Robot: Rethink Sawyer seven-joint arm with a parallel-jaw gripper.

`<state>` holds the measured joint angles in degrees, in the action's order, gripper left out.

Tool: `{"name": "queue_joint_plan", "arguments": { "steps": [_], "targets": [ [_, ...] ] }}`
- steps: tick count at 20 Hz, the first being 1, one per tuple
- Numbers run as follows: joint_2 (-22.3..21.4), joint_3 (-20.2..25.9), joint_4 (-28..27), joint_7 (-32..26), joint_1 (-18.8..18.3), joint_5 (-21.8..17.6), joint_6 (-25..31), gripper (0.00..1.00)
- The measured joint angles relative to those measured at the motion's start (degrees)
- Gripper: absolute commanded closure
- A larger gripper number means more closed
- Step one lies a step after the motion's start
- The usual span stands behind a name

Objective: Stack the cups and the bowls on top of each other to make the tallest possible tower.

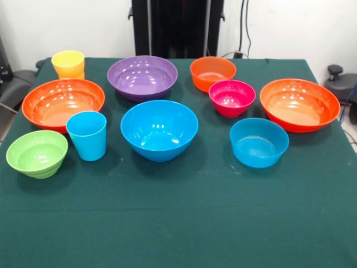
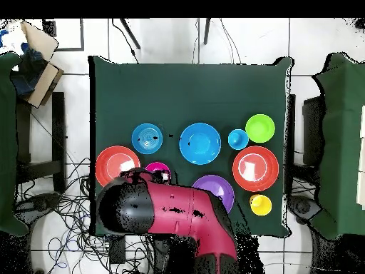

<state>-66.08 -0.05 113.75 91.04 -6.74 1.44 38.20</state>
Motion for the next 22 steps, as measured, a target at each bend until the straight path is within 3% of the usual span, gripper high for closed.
{"name": "queue_joint_plan", "arguments": {
  "steps": [22],
  "targets": [
    [16.2,2.0,-1.1,0.0,-0.1,0.0,-18.0,0.0]
  ]
}}
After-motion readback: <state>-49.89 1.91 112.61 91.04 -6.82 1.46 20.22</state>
